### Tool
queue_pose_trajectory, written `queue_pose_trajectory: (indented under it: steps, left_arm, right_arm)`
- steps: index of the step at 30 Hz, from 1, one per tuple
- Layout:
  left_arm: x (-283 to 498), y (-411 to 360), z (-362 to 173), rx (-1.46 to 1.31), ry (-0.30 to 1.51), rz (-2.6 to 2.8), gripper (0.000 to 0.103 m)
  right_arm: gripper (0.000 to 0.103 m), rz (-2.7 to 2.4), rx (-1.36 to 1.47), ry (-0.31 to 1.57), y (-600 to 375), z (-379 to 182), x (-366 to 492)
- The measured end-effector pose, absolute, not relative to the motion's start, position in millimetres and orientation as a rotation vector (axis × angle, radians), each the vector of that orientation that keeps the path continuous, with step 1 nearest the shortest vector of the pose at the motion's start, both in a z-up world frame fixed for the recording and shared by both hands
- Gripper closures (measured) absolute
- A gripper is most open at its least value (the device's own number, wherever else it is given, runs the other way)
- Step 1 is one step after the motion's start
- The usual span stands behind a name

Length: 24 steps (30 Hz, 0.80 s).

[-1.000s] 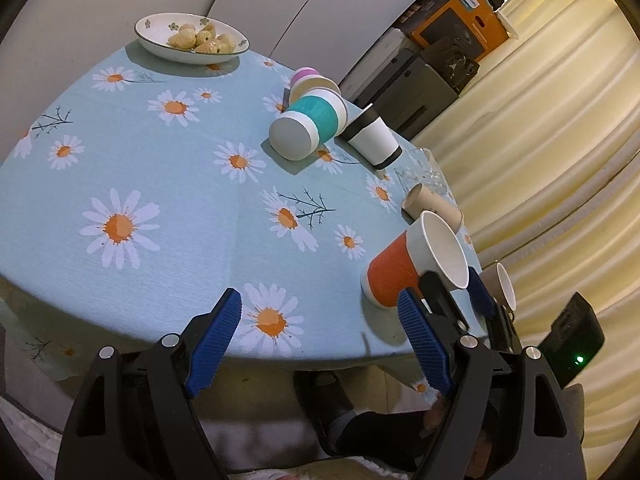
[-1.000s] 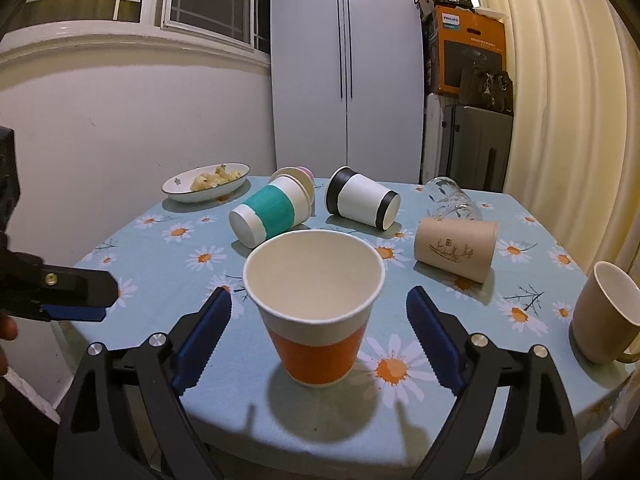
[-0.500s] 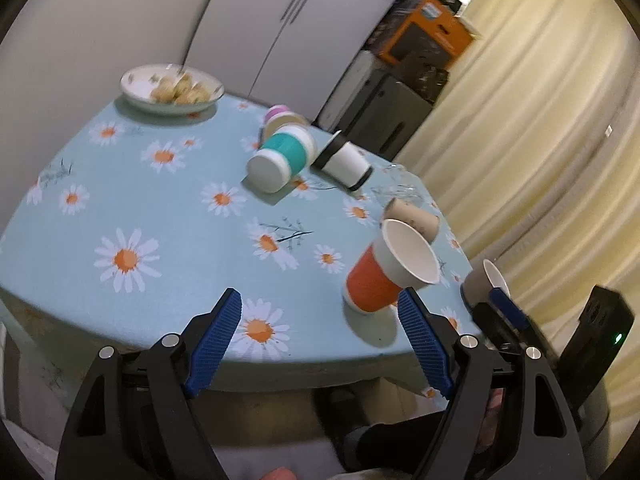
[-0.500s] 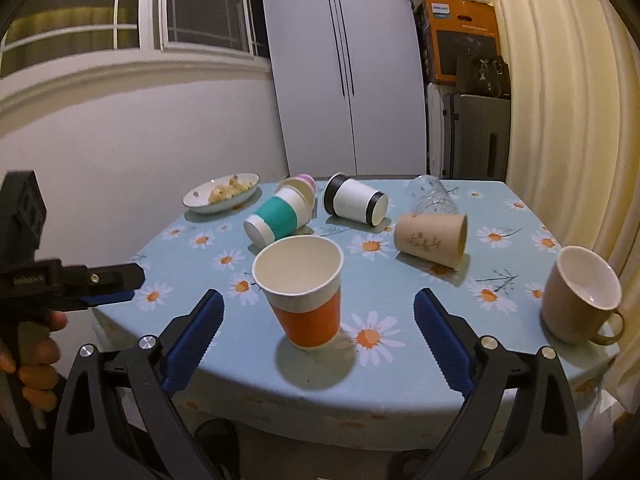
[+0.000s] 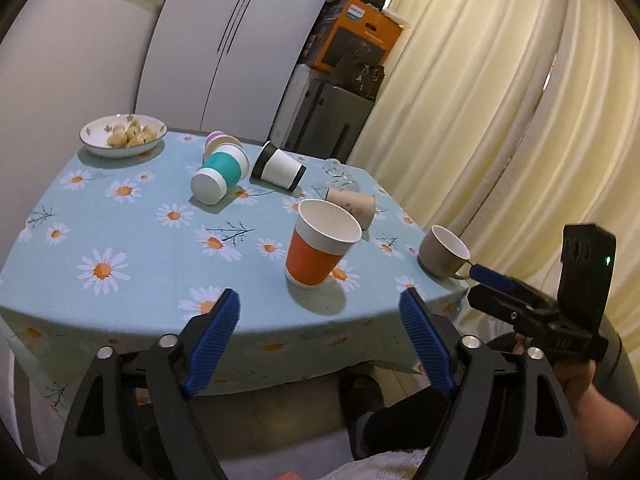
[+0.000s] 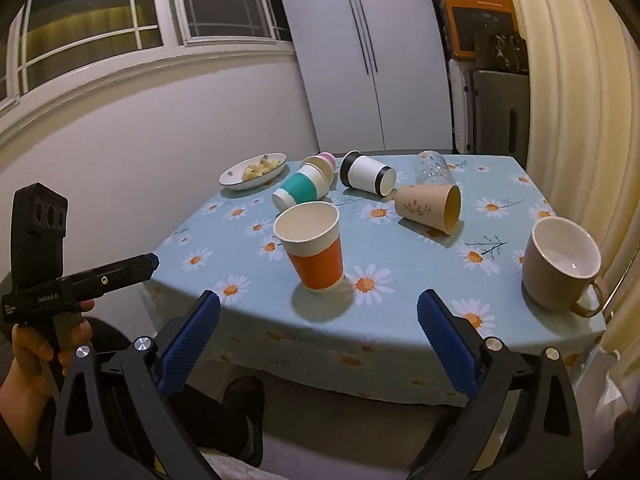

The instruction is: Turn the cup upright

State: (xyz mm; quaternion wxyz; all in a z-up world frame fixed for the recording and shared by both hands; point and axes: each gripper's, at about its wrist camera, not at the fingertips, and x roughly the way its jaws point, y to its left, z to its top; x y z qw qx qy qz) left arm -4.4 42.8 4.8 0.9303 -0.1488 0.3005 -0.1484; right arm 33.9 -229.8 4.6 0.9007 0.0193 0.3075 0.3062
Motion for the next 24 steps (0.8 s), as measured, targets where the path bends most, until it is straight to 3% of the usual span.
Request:
queue_pose_trajectory:
  steps: [8,24]
  left_arm:
    - [-28,28,9,-0.251,0.571,-0.278,0.007]
    - [-31,10,0,-0.192,0.613,-0.229,0.007]
  right_arm:
    - [0.005,0.579,-0.002,0.646,-233,3,22]
    - [0.005,0.530,-0.056,0.626,-227,-2,18]
